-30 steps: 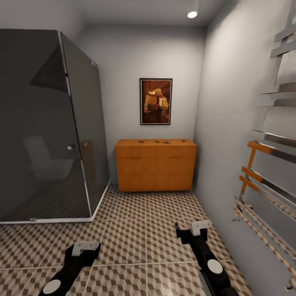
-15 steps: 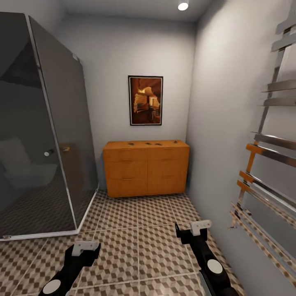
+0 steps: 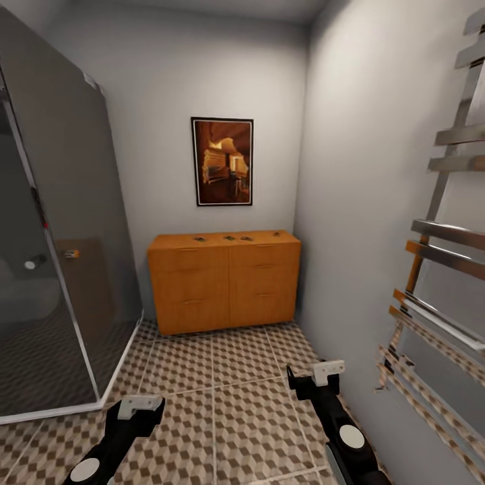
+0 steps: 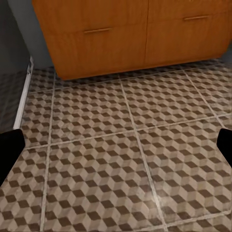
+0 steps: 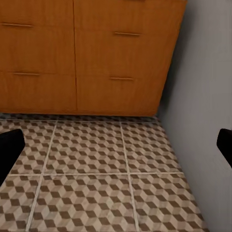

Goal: Take the four mousetraps from the cabinet in the bathroom and place them on the bathroom floor. Make sure all four end up on the same floor surface, and ensure that at least two of them are either under or directly next to the same bathroom sink.

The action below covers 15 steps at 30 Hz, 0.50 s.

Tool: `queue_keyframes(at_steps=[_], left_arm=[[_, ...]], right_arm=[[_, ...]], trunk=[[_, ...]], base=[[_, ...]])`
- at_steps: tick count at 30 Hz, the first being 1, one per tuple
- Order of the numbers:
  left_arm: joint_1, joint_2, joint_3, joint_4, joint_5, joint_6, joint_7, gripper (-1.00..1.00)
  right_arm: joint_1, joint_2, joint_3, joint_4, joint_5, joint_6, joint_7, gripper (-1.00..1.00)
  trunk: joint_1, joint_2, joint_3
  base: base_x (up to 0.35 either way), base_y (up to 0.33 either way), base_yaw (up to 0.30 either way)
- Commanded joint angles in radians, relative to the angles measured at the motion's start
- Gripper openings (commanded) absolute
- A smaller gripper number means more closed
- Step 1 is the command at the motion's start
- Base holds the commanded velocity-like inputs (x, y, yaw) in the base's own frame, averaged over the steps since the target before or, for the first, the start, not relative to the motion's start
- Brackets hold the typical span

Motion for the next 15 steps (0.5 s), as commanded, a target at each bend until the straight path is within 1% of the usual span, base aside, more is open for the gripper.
queue_keyframes(at_steps=[1, 9, 15], left_arm=[[0.000, 0.000, 0.000, -0.002, -0.001, 0.006, 0.000, 1.00], [0.000, 0.000, 0.000, -0.002, -0.001, 0.005, 0.000, 1.00], [0.000, 0.000, 0.000, -0.002, -0.001, 0.005, 0.000, 1.00]], right_arm=[[-0.001, 0.000, 0.002, -0.001, 0.008, 0.007, -0.005, 1.00], [-0.001, 0.000, 0.002, -0.001, 0.008, 0.007, -0.006, 1.00], [-0.001, 0.000, 0.002, -0.001, 0.008, 0.007, -0.006, 1.00]], trunk=[[0.001, -0.001, -0.002], [0.001, -0.001, -0.009], [0.001, -0.001, -0.011]], base=[[0.330, 0.000, -0.105], [0.330, 0.000, -0.096], [0.330, 0.000, -0.041]])
